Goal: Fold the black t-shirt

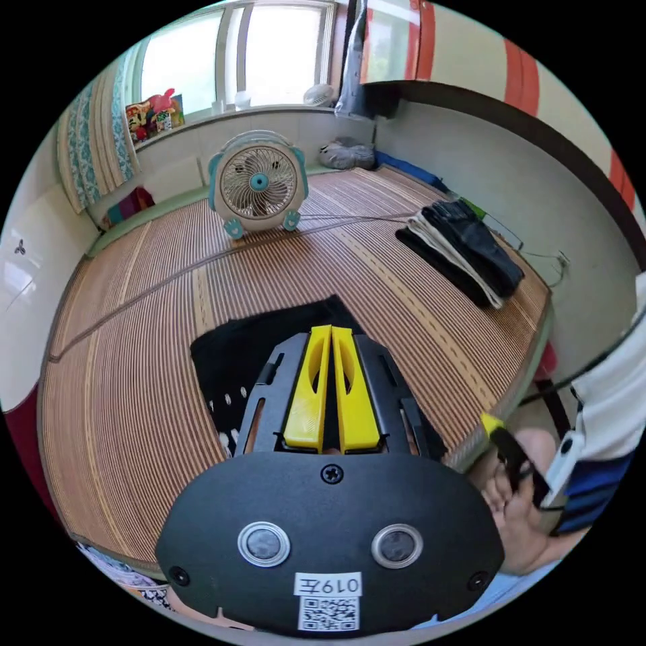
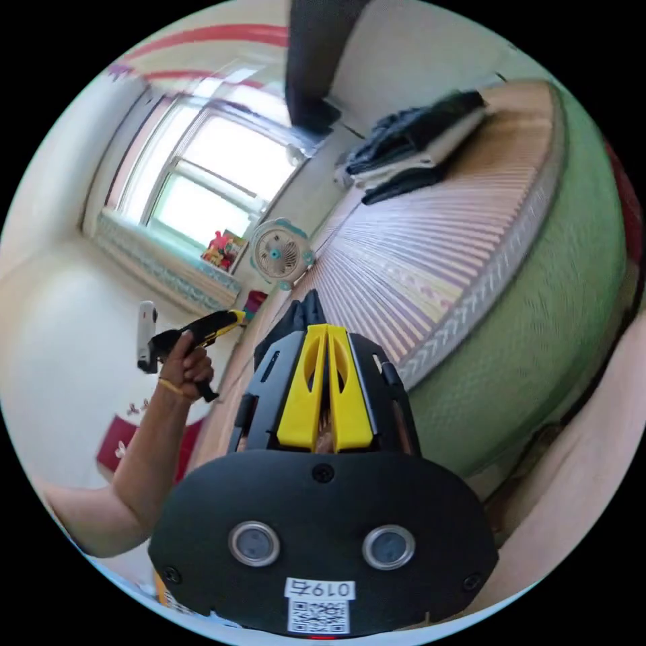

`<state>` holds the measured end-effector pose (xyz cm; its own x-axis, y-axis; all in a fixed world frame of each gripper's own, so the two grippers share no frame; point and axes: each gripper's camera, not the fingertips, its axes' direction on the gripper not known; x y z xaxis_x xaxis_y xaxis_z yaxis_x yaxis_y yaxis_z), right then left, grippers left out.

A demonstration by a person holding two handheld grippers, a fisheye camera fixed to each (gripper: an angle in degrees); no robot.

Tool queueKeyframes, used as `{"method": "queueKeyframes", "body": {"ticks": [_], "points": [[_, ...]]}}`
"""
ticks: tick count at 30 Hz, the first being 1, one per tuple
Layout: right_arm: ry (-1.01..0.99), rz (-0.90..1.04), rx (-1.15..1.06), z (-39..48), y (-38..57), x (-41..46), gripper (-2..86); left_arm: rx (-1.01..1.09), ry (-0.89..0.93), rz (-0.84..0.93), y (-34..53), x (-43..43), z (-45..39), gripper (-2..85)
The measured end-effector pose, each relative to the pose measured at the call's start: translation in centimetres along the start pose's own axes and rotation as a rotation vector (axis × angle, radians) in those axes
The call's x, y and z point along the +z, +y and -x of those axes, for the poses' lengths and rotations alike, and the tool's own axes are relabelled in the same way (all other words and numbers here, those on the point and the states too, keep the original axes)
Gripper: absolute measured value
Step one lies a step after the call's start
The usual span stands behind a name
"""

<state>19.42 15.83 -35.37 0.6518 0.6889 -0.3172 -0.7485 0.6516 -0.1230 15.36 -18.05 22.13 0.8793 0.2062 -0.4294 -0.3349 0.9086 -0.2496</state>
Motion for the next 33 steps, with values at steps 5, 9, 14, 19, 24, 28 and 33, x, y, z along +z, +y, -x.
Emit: {"method": "queueKeyframes", "body": {"ticks": [5,9,14,19,24,28,33], "points": [[0.039,0.202,-0.455,8.7,-1.5,4.3,-0.6,0.054,0.001,0.098,11.7,-2.5,1.9,1.2],[-0.050,0.428,-0.714,12.1,-4.7,7.8,-0.2,0.107,-0.017,0.144,16.0,-3.6,3.7,1.2],[0.098,0.610,-0.976,13.4,-3.8,10.0,3.0,0.091,-0.016,0.029,19.8,-6.1,7.6,1.0],[0.141,0.622,-0.974,15.0,-0.2,11.1,3.8,0.059,0.000,0.044,21.5,-6.1,10.5,0.9],[0.194,0.606,-0.976,17.3,1.6,12.1,4.6,0.029,0.035,0.061,22.7,-7.0,13.5,1.0],[0.234,0.590,-0.943,18.5,1.8,12.3,5.6,0.019,0.039,0.114,24.6,-6.8,15.5,1.0],[0.191,0.605,-0.877,19.3,1.8,12.1,4.1,0.034,0.028,0.138,26.3,-7.0,17.4,1.0]]}}
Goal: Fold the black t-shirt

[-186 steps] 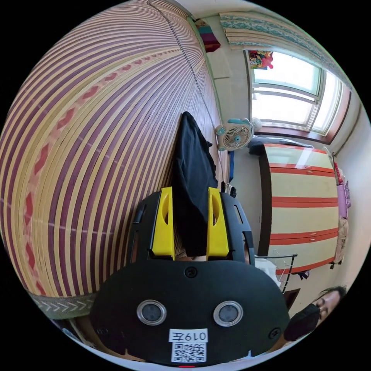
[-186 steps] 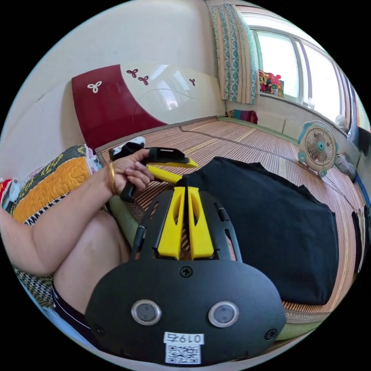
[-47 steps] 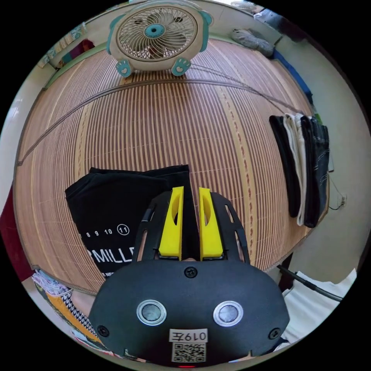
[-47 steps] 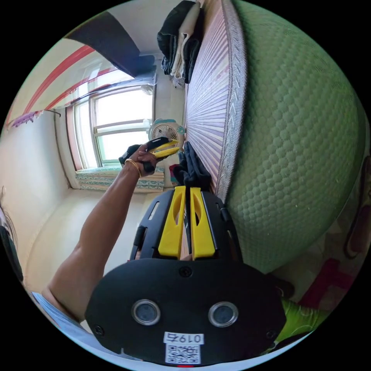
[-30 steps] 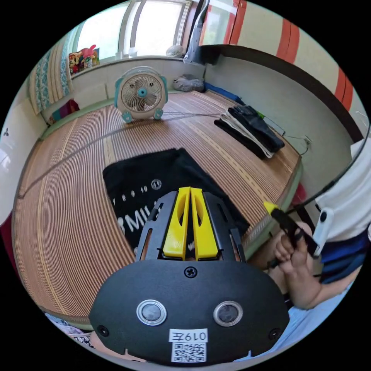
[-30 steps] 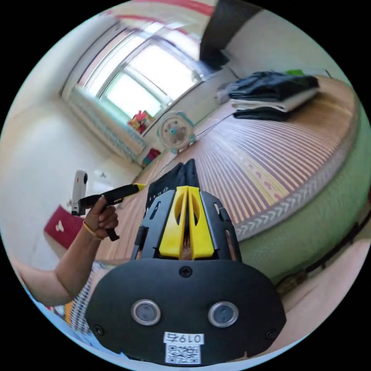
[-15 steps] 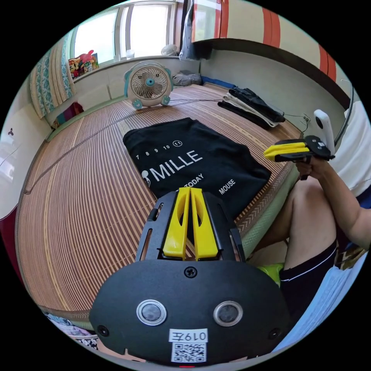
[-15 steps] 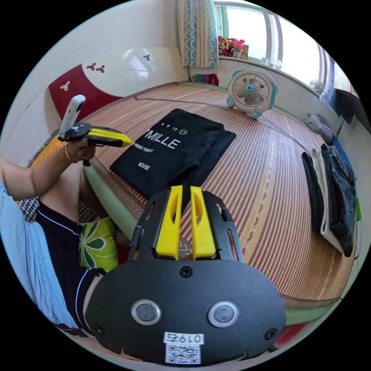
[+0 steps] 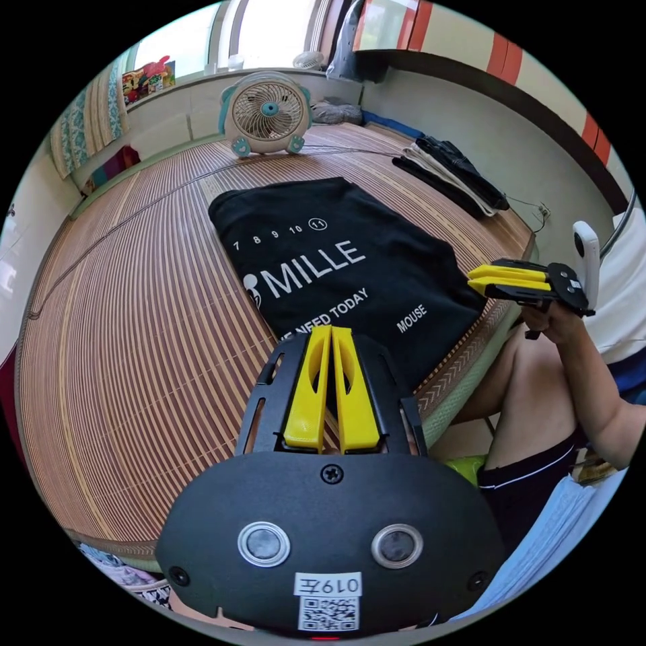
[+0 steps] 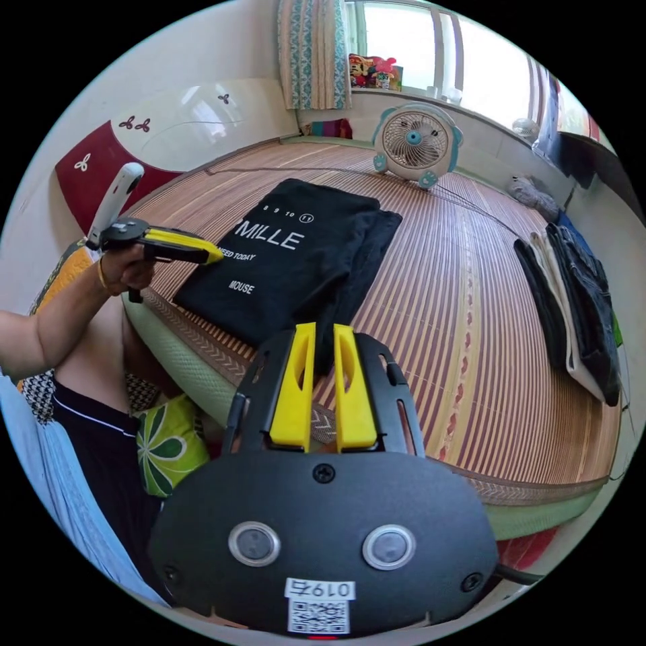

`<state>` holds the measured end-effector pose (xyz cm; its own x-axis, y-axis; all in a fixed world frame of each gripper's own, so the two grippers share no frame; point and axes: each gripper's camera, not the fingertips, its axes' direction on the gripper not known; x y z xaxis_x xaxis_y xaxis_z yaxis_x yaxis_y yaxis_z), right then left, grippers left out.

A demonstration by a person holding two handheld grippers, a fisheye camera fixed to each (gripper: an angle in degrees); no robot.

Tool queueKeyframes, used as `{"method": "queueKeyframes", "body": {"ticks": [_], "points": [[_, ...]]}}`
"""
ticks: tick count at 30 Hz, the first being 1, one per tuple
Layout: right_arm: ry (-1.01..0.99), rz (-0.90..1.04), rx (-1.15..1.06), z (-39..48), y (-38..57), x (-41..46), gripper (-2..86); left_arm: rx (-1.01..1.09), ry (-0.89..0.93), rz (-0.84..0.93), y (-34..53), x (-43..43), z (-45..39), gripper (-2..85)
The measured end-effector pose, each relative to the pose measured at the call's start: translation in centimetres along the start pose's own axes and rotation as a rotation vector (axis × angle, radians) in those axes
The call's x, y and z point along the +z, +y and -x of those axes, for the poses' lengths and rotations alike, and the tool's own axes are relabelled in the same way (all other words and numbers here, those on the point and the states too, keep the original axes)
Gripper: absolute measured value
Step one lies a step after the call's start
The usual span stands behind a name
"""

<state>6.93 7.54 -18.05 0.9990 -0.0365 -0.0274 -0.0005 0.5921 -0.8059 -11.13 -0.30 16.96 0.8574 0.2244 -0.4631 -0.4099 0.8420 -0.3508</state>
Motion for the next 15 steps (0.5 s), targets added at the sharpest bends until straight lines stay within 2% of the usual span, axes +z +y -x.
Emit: {"method": "queueKeyframes", "body": {"ticks": [3,10,15], "points": [[-0.013,0.013,0.043,0.3,-0.3,-0.2,0.2,0.008,-0.014,0.015,1.0,0.0,1.3,1.0],[-0.069,-0.007,0.182,1.0,0.4,-1.1,-0.8,0.021,-0.024,0.028,2.9,-0.4,4.9,0.9],[-0.050,-0.042,0.125,4.2,0.2,-2.0,0.8,0.012,0.005,0.010,4.1,-1.9,7.8,0.9]]}}
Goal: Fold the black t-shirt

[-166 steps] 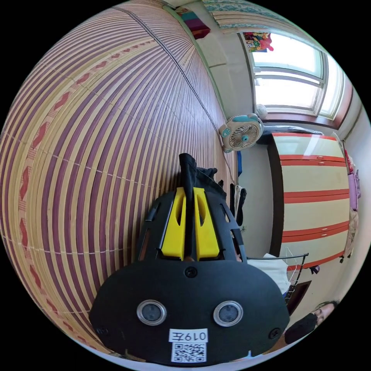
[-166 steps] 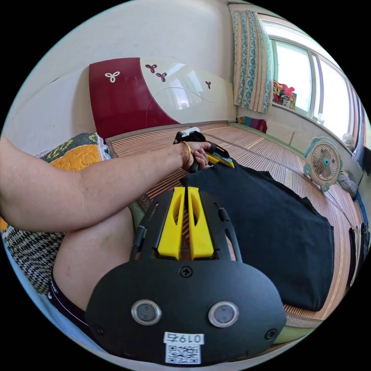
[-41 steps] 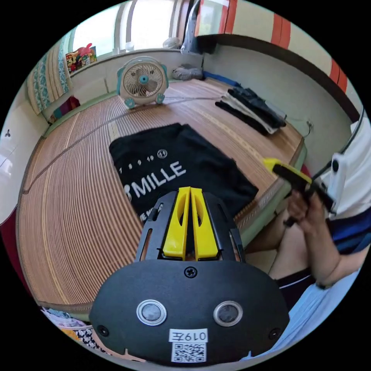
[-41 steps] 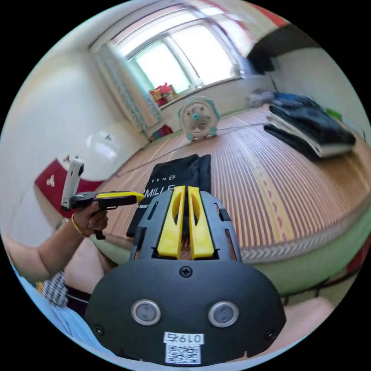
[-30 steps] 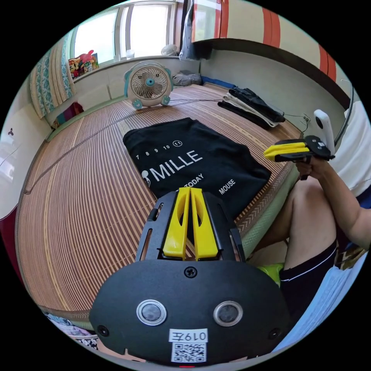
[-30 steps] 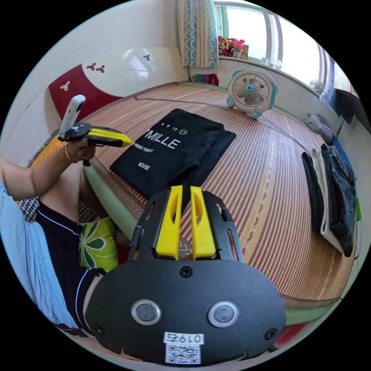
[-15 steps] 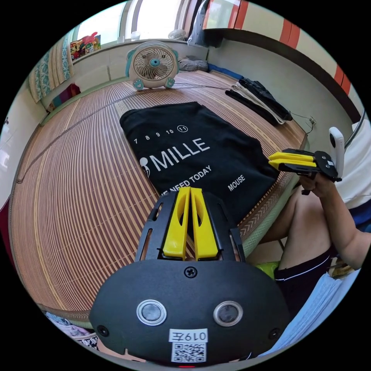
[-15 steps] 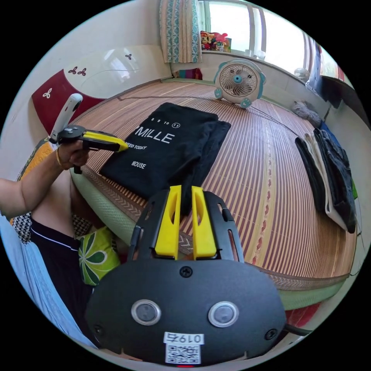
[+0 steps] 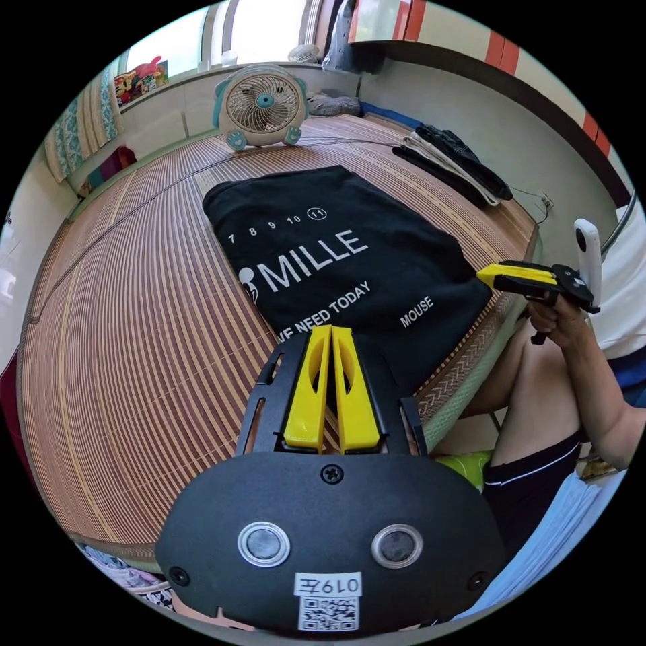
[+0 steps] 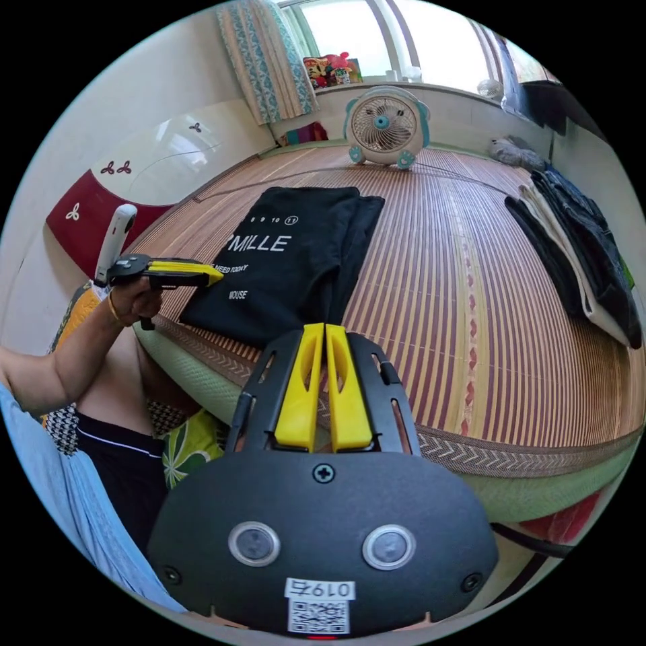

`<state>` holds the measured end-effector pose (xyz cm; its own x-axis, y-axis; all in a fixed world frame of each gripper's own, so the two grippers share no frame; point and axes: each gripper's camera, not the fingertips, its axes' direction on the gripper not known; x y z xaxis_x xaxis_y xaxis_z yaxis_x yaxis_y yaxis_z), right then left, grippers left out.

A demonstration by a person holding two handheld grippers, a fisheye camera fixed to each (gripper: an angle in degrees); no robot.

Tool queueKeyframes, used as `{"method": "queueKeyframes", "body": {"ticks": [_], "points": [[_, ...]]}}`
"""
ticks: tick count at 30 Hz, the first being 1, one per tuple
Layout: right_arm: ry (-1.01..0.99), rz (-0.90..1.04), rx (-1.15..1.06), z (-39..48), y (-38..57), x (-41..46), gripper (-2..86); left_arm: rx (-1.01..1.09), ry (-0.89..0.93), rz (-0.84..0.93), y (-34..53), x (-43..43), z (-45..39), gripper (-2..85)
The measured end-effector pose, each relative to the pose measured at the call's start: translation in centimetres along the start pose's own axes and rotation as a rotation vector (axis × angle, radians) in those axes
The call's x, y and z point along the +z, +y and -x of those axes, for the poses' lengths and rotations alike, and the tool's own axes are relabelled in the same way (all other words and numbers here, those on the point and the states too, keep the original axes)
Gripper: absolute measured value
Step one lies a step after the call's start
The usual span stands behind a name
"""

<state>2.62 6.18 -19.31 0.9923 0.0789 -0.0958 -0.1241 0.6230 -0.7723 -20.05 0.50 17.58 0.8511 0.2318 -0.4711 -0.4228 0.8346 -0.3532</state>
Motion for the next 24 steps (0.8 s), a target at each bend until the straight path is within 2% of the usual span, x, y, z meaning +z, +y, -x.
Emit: {"method": "queueKeyframes", "body": {"ticks": [3,6,11,16,24], "points": [[0.027,-0.017,-0.059,2.6,0.0,-1.2,5.4,-0.036,0.041,-0.056,1.5,-2.7,2.3,1.1],[0.128,0.006,-0.163,6.4,0.6,-1.3,8.8,-0.191,0.046,-0.053,3.9,-4.6,6.0,1.3],[0.332,-0.039,-0.384,15.2,2.4,-0.7,9.9,-0.434,0.311,0.010,7.6,-3.5,12.2,2.0],[0.420,-0.056,-0.447,20.4,3.2,-0.7,11.0,-0.453,0.313,0.121,8.9,-1.7,12.8,3.6],[0.573,-0.001,-0.617,27.5,4.7,1.0,10.6,-0.560,0.466,0.120,10.7,-0.5,15.7,2.3]]}}
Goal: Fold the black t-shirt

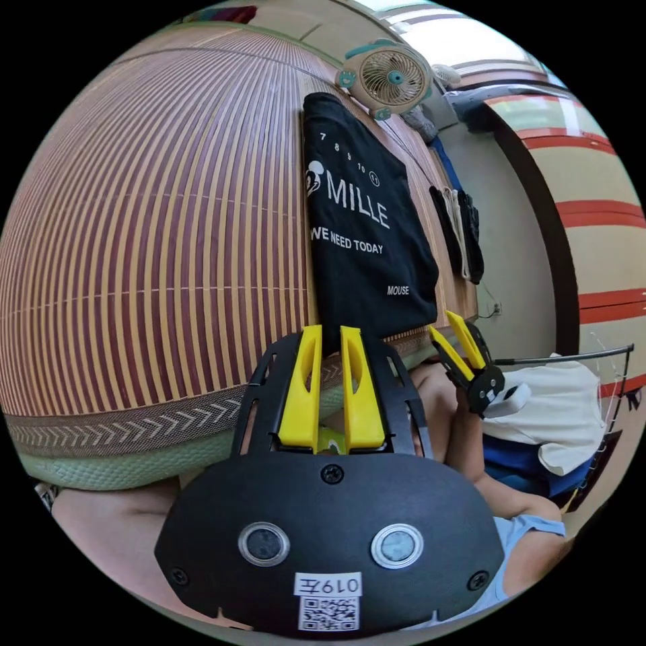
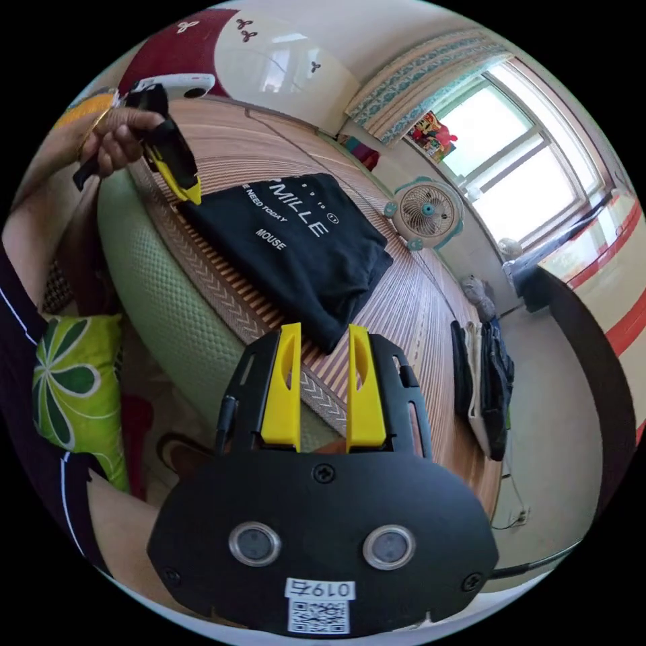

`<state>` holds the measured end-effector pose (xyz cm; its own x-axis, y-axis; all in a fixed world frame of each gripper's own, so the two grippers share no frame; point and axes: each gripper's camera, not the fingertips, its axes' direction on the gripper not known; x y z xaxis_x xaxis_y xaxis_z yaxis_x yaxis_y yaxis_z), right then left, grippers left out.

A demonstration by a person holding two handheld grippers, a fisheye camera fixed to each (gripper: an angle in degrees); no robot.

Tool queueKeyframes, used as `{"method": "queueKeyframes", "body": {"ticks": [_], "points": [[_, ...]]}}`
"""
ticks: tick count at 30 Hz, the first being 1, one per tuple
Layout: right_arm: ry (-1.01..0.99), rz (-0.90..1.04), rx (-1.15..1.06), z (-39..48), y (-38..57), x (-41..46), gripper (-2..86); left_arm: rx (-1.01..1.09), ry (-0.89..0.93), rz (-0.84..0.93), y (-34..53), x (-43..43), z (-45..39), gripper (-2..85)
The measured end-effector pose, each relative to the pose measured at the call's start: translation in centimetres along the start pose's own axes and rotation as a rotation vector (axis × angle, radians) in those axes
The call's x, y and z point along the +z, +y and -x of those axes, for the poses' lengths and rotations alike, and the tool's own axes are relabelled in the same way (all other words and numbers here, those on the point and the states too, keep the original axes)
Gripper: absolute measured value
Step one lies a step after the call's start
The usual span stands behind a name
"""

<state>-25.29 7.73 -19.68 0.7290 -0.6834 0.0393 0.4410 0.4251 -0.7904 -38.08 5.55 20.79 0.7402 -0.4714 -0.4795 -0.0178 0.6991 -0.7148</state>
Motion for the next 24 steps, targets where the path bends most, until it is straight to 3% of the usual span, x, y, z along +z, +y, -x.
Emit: {"method": "queueKeyframes", "body": {"ticks": [8,14,24], "points": [[0.179,0.061,-0.163,7.0,-3.5,-2.0,8.8,-0.011,0.096,0.032,0.5,0.1,1.9,1.4],[0.291,0.103,-0.248,11.4,-6.0,-2.3,4.4,0.009,0.064,0.007,1.2,0.2,1.4,1.3],[0.317,0.110,-0.310,17.0,-9.1,-3.8,-0.1,0.013,0.032,-0.039,5.6,1.5,-1.1,1.2]]}}
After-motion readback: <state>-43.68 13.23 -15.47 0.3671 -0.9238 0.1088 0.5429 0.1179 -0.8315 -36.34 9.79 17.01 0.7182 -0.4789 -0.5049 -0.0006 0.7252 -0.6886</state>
